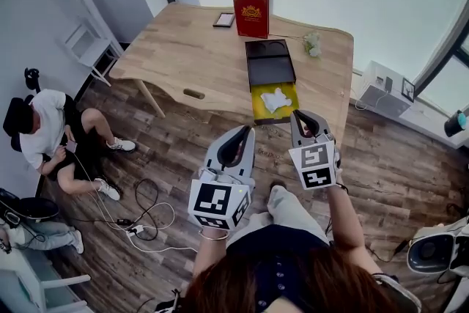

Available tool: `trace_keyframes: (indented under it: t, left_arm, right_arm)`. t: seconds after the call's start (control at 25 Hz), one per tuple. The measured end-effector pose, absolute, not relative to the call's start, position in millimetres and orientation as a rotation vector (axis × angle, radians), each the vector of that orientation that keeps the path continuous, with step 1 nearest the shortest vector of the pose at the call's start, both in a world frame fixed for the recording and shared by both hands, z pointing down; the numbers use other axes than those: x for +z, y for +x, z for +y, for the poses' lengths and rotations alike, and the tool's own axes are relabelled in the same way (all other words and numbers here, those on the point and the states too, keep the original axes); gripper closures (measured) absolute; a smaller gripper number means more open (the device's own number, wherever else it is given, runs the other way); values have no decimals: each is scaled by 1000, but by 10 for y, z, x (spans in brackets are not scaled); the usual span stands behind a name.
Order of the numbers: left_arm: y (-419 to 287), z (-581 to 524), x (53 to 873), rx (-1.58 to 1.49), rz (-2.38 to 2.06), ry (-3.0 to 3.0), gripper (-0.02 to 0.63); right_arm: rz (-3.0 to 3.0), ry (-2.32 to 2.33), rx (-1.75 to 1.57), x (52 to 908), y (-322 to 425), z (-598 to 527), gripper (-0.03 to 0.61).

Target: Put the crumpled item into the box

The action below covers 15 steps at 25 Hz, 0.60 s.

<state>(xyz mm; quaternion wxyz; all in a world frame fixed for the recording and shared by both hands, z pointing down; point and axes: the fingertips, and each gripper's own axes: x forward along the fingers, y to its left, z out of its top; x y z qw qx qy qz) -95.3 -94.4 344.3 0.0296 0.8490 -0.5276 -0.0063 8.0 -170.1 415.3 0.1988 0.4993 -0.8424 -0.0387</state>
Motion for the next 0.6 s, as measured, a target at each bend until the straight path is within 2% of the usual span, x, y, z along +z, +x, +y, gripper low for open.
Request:
trace_keyframes:
  t: [0.6]
  left_arm:
    - [-722, -864, 3401, -46, -1549, 2675, 581]
  right_arm:
    - [-2419, 1521, -140, 3757, 235, -1285, 551]
